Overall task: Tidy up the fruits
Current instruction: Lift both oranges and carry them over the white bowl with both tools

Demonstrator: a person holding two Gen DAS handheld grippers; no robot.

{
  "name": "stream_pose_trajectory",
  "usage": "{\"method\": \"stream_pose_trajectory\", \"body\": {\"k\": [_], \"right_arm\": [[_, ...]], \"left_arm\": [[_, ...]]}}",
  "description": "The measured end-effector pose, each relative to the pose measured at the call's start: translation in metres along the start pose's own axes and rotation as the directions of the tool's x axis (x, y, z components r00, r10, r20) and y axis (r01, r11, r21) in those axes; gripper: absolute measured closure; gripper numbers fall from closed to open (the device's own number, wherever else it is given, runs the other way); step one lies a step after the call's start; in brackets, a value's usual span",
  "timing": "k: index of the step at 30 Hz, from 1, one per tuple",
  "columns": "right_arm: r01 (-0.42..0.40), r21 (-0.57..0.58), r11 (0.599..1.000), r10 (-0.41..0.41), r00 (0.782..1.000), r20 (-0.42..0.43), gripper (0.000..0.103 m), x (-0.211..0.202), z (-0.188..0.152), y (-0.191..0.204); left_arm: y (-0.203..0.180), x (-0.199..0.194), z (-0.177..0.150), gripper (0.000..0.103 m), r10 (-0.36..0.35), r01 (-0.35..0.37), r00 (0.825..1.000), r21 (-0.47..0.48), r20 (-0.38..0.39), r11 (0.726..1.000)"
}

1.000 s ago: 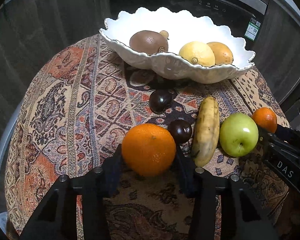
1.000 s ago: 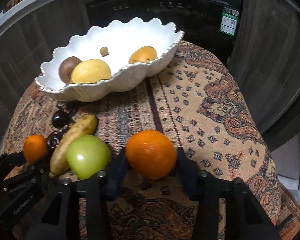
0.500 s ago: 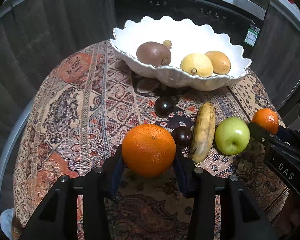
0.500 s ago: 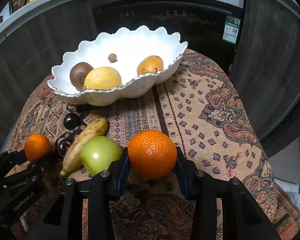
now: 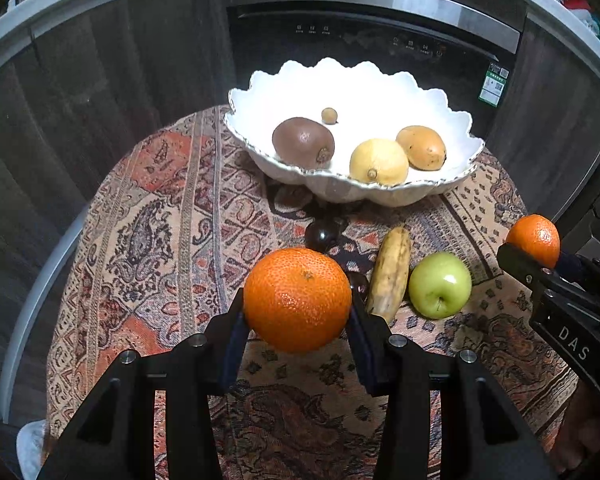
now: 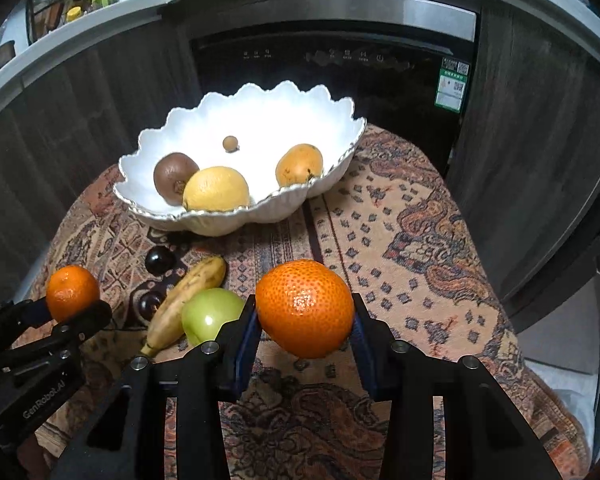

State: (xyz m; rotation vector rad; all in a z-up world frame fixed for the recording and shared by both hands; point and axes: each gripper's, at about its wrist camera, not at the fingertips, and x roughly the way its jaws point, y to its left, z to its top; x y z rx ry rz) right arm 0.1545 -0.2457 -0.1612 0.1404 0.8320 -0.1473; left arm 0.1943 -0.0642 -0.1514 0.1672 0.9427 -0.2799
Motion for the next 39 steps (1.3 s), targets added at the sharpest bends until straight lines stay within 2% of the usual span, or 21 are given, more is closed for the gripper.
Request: {"method": "stream_pose_trajectory", "body": {"k": [15,32,39], "right_arm": [[-0.001,0.018,1.000,0.000,0.998,0.058,0.060,-0.018,0.028,-0.008],[-0.014,0.010,1.000,0.012,0.990,0.142,0.060,-0.024,0.085,-0.001],[-0.024,-0.001,1.000,0.024,0.988,0.152,0.060,-0.016,0.103,0.006]], "left_arm": [[-0.009,-0.020,0.035,0.058,-0.006,0.005,0.998,0.025,0.065,1.000],[-0.002,-0.028,0.094,0.058,-0.003,-0.002,0.990,0.035,0.139,0.999],[0.003,-0.023,0.112,0.058,0.005,-0.010,0.988,0.034,0.153,0.999]]}}
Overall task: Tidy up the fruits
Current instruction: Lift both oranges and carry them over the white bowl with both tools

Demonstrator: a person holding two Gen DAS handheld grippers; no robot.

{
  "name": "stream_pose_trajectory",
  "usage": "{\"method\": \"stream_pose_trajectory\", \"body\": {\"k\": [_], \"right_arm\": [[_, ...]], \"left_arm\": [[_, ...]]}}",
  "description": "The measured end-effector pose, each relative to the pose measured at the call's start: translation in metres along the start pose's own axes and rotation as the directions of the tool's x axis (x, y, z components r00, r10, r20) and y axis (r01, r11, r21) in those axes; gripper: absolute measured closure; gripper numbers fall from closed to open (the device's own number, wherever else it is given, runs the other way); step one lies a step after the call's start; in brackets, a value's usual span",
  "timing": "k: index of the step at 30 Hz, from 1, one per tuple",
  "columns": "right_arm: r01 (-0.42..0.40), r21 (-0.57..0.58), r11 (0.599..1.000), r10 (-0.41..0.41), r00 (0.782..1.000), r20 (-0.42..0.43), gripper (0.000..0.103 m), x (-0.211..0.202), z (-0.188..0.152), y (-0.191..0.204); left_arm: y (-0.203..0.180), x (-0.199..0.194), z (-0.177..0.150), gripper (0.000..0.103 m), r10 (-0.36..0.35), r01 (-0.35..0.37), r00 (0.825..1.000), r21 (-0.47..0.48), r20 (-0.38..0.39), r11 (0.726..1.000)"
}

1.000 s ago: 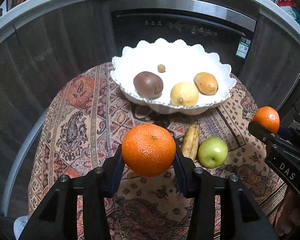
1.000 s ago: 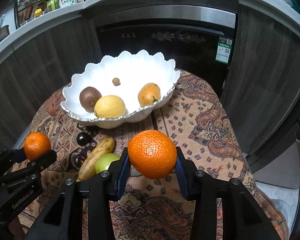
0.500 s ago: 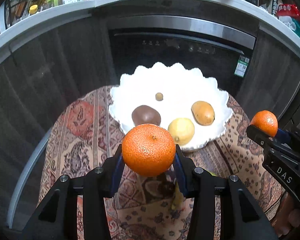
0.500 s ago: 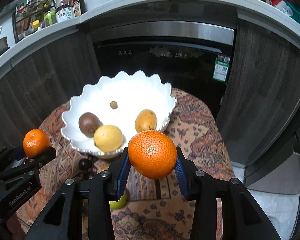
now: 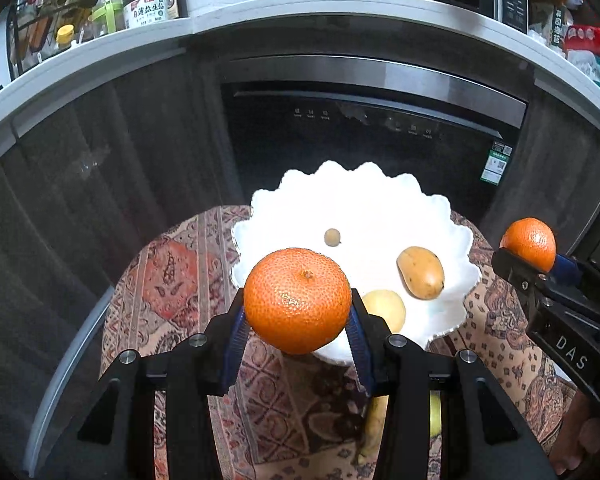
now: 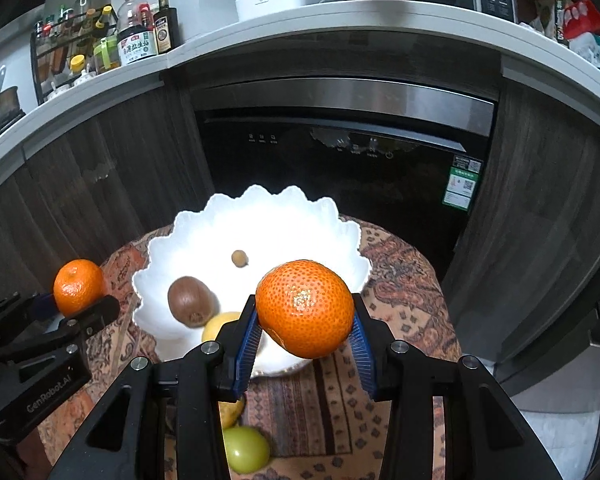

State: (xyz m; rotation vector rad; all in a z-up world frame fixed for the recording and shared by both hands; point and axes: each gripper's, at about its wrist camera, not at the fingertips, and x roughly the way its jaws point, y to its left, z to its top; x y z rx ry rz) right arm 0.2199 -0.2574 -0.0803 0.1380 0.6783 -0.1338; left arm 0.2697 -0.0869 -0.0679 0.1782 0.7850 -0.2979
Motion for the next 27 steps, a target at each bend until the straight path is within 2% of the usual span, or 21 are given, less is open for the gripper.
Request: {"method": "stream_pose_trajectory", "body": {"k": [14,27], "right_arm": [[-0.001,-0.005,1.000,0.001,1.000,-0.020,0.060,0.034,0.023,0.002],[0.006,-0.010,1.000,-0.007,0.999,-0.049,0.060,0.079,0.045,-0.003]], "left_arm": [[0.003,0.035,0.024,0.058,-0.004,0.004,1.000,0.001,-0.022,1.000],[0.006,0.082,0.048,0.058,-0.022,0.021,0.998,-0.012,-0.053,1.000]]}}
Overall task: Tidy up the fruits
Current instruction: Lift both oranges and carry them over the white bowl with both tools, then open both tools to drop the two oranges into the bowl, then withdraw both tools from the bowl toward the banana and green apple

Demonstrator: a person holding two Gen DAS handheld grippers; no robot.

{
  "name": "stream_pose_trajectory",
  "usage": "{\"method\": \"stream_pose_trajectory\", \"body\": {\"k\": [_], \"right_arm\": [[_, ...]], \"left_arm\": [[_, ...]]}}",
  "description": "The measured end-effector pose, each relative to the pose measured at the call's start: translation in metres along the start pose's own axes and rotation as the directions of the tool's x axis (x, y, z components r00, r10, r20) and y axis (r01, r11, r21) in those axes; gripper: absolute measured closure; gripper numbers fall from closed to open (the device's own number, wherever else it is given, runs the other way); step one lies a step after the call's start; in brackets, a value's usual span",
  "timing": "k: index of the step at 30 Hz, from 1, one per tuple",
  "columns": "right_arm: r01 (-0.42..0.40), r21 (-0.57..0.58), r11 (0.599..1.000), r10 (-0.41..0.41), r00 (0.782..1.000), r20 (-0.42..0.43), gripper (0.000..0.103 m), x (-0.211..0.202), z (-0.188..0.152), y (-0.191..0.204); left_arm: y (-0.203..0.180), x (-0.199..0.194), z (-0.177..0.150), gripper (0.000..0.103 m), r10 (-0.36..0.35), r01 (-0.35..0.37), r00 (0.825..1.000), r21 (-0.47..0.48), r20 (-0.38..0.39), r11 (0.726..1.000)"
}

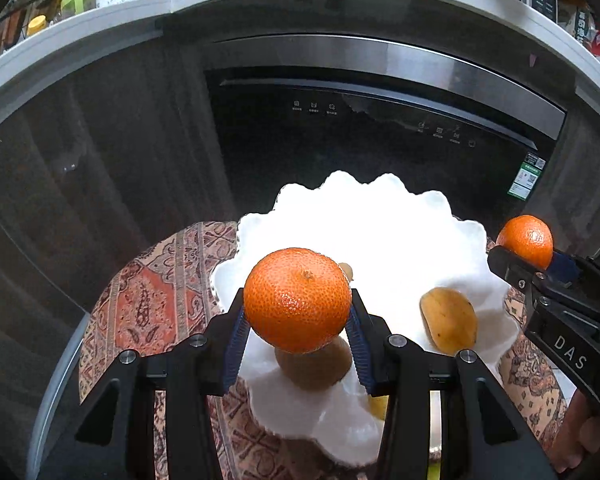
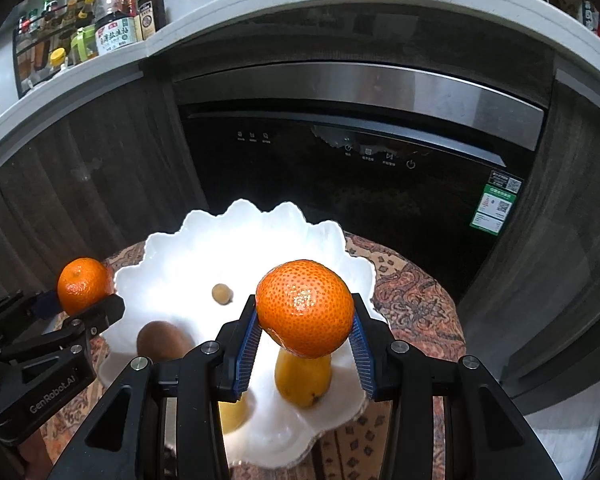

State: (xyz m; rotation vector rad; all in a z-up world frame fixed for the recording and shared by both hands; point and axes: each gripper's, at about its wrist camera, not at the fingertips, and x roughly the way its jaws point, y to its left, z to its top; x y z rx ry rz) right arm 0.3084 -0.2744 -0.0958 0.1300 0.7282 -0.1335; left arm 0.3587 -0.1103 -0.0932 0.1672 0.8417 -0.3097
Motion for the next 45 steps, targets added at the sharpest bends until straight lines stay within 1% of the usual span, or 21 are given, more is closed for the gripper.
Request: {"method": "stream_pose_trajectory", "body": {"k": [6,14,15,17,18,19,20,22,23,24,25,26,27,28,29,33,38,45], "right_arm": [[-0.006,-0.014,1.000,0.005,1.000,-0.015,0.060,0.018,0.008,0.006],[-0.018,-0.029,0.999,0.016,0.999,-0.045,0.059,0.033,0.011,0.012],[-0.018,-0.027,0.999,0.017,0.999,-0.048,0.059,0.034,0.011,0.012],[-0.017,-0.033,0.999,0.015,0.999,-0.049,0.058,0.034,0.011,0.013],[-0.018,-0.036,0.999,0.017,0.999,-0.047,0.057,0.033,0.011,0.014],[-0.012,-0.038,0.999,0.010,0.999,-0.041,0.047,0.032,0.011,0.014],[-0.003,-0.038,0.999,0.001,0.999,-0.032,0.034,0.030,0.011,0.013],[0.027,-0.037,0.999,-0.028,1.000,-0.007,0.022,0.025,0.012,0.014],[0.039,-0.038,0.998,-0.039,0.999,0.001,0.020,0.023,0.012,0.015],[0.047,-0.039,0.998,-0.047,0.999,0.002,0.019,0.021,0.013,0.016],[0.054,-0.039,0.998,-0.054,0.999,0.002,0.019,0.019,0.014,0.016],[0.056,-0.038,0.998,-0.056,0.998,0.004,0.019,0.017,0.015,0.017],[0.057,-0.037,0.998,-0.057,0.998,0.008,0.019,0.015,0.015,0.017],[0.057,-0.038,0.998,-0.057,0.998,0.013,0.019,0.012,0.016,0.018],[0.059,-0.037,0.998,-0.058,0.998,0.017,0.018,0.009,0.016,0.018],[0.071,-0.029,0.997,-0.069,0.997,0.042,0.014,-0.005,0.018,0.018],[0.073,-0.024,0.997,-0.071,0.996,0.060,0.014,-0.024,0.018,0.017],[0.075,-0.027,0.997,-0.072,0.994,0.082,0.014,-0.052,0.015,0.021]], "left_arm": [[0.007,0.018,0.005,0.058,-0.011,0.010,1.000,-0.017,-0.022,1.000],[0.014,0.027,0.006,0.056,-0.005,0.004,0.999,-0.026,-0.041,1.000],[0.014,0.028,0.006,0.055,-0.006,0.005,0.999,-0.028,-0.044,1.000],[0.015,0.026,0.005,0.046,-0.006,0.005,0.999,-0.028,-0.040,1.000],[0.015,0.024,0.005,0.043,0.000,-0.001,0.999,-0.026,-0.036,1.000],[0.016,0.023,0.005,0.038,0.005,-0.006,0.999,-0.026,-0.032,1.000],[0.016,0.021,0.004,0.038,0.009,-0.009,1.000,-0.026,-0.027,1.000],[0.019,0.019,0.004,0.037,0.013,-0.014,1.000,-0.029,-0.027,0.999],[0.019,0.018,0.004,0.035,0.015,-0.016,0.999,-0.031,-0.029,0.999],[0.020,0.017,0.005,0.034,0.019,-0.020,0.999,-0.032,-0.030,0.999],[0.021,0.015,0.005,0.030,0.022,-0.023,0.999,-0.035,-0.029,0.999],[0.021,0.012,0.006,0.024,0.024,-0.025,0.999,-0.038,-0.024,0.999],[0.022,0.009,0.006,0.021,0.026,-0.027,0.999,-0.040,-0.018,0.999],[0.022,0.005,0.006,0.014,0.030,-0.031,1.000,-0.042,-0.009,0.999],[0.022,0.000,0.006,0.011,0.035,-0.035,0.999,-0.045,0.004,0.998],[0.023,-0.015,0.006,0.010,0.050,-0.049,0.998,-0.040,0.024,0.998],[0.023,-0.033,0.003,0.005,0.062,-0.060,0.997,-0.045,0.042,0.997],[0.026,-0.062,-0.007,0.005,0.075,-0.072,0.995,-0.055,0.062,0.996]]}}
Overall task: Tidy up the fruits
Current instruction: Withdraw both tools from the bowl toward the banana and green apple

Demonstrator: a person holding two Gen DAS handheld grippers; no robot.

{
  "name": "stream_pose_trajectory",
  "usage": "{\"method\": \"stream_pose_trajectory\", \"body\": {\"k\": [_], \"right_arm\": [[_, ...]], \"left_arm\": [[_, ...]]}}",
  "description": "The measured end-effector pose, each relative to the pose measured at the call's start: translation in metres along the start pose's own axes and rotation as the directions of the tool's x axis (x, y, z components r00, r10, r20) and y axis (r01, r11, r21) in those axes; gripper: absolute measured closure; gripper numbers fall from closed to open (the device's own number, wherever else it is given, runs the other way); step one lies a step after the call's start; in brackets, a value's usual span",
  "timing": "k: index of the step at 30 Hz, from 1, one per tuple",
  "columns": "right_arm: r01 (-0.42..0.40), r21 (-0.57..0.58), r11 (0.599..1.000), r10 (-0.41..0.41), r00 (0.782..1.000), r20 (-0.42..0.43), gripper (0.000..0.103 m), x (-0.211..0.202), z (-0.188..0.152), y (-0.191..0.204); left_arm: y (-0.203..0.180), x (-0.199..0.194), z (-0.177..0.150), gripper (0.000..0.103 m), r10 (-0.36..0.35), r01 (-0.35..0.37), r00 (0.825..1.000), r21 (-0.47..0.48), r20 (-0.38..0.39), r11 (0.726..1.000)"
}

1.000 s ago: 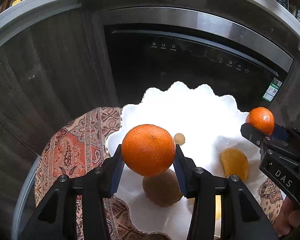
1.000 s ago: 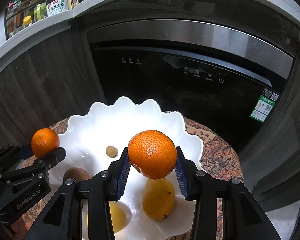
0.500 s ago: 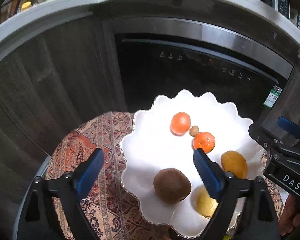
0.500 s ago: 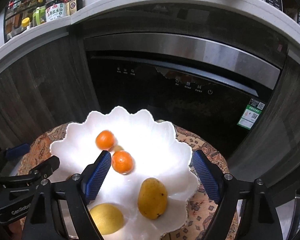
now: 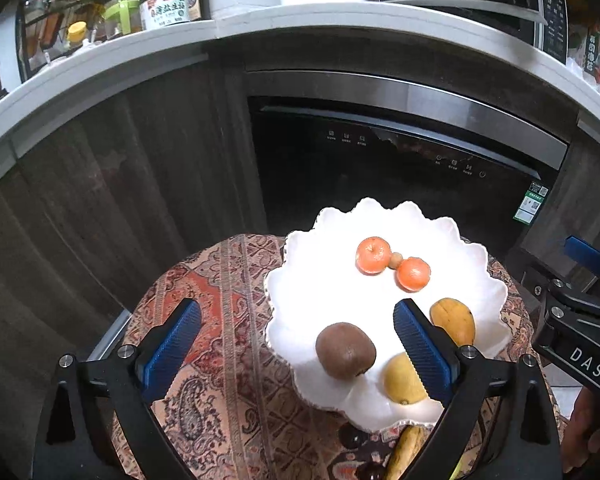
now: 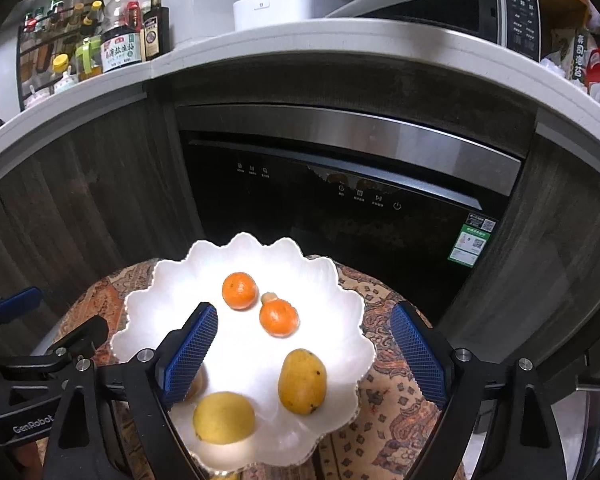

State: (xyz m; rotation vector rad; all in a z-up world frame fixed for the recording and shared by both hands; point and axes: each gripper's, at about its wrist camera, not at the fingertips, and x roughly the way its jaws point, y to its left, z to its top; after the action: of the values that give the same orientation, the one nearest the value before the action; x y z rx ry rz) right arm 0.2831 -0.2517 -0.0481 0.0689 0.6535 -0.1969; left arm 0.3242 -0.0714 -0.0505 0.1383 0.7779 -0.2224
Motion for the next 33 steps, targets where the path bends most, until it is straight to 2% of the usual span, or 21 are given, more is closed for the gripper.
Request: {"method": "stream_pose_trajectory", "body": {"k": [17,33], "right_arm": [[-0.017,-0.021,1.000,0.017,1.000,-0.011,0.014,-0.045,-0.032,0.014],[-0.020,-0.043,0.999,0.016,0.997,-0.081,0.014,-0.053,-0.081,0.017]], "left_arm": [[0.014,-0.046,-0.039,0.005,0.012,-0.011,1.000,-0.030,0.007,0.999],[0.014,-0.052,-0.088,0.005,0.019,-0.021,0.999,-0.031,-0.044,0.999]]}}
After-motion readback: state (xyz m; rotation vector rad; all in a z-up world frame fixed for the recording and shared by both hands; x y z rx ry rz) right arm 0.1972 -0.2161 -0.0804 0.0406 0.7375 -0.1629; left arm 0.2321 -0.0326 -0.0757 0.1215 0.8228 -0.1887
